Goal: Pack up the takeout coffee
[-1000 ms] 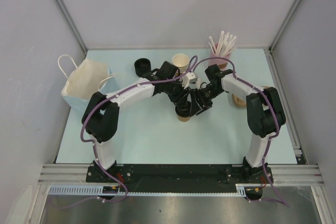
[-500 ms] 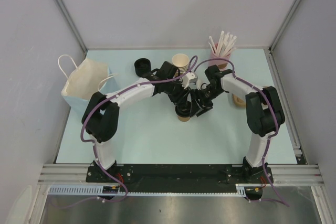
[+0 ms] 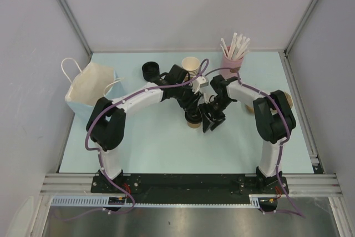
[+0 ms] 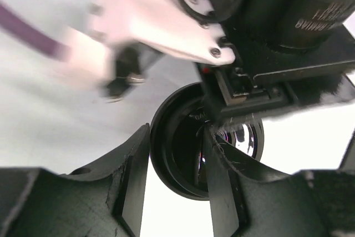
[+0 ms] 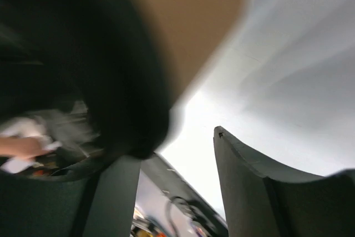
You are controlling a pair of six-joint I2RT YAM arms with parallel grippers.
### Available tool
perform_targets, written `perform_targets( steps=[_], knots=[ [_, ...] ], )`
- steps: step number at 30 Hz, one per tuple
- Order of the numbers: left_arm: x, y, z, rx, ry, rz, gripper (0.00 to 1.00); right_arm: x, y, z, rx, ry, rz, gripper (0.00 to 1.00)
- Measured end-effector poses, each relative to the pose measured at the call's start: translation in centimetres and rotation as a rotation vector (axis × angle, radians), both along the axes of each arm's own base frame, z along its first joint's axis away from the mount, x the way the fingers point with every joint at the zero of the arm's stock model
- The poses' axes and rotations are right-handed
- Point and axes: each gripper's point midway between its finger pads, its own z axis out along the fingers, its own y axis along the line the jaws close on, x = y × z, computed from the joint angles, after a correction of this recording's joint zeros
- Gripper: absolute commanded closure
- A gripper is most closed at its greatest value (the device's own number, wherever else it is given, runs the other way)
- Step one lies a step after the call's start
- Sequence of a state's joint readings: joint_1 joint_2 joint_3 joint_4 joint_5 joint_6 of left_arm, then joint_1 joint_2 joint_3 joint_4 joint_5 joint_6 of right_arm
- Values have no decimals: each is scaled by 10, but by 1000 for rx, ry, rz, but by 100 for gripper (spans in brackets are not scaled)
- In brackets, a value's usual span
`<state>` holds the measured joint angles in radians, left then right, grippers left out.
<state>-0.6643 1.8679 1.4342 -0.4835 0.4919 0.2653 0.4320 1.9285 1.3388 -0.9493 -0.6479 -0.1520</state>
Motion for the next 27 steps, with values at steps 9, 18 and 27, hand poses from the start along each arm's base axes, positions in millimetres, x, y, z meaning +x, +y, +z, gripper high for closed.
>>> perform_targets(
  steps=[9, 18, 27],
  knots=[
    [4, 4, 0, 10, -17, 13, 54, 51, -43, -23, -226, -326, 55, 39],
    [2, 1, 4, 21, -76, -41, 55, 62, -88, 38, -532, -808, 269, 32],
    [-59, 9, -1, 63, 52, -209, 54, 44, -109, 67, -849, -1162, 407, 27]
  ],
)
